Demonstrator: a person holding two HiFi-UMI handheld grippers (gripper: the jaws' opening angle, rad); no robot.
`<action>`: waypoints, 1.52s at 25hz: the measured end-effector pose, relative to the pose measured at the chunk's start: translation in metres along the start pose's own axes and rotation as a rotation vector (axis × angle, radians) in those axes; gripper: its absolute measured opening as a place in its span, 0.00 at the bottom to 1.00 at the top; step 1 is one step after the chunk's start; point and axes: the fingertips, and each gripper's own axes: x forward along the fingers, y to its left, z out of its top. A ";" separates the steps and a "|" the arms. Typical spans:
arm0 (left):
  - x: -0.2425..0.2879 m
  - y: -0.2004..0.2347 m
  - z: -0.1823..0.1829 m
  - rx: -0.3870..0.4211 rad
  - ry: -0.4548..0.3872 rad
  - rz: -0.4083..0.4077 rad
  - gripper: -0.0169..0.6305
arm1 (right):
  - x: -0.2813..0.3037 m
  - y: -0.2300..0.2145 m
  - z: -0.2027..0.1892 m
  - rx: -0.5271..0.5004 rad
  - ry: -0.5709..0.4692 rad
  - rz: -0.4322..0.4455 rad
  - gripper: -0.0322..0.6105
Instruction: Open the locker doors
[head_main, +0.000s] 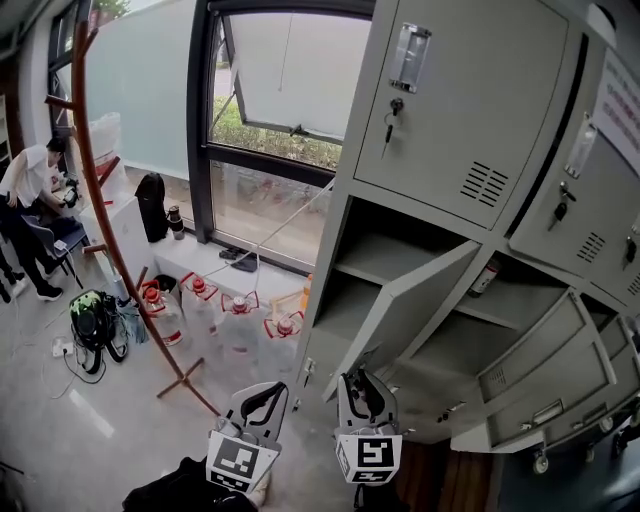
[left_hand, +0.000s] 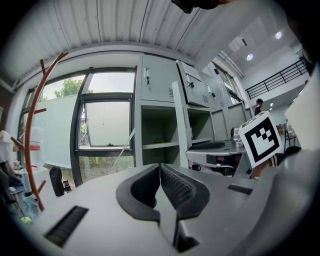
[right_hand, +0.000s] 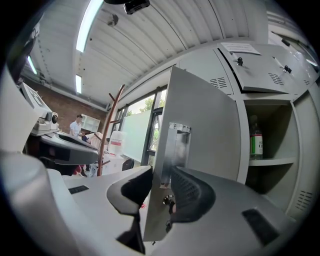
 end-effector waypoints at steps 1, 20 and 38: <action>-0.004 -0.006 0.000 0.001 -0.001 -0.003 0.07 | -0.007 -0.001 -0.001 -0.002 0.001 -0.004 0.25; -0.025 -0.099 0.011 0.014 -0.035 -0.097 0.07 | -0.121 -0.063 -0.019 -0.008 0.038 -0.189 0.17; 0.003 -0.144 0.017 0.024 -0.050 -0.184 0.07 | -0.162 -0.122 -0.031 -0.004 0.056 -0.322 0.12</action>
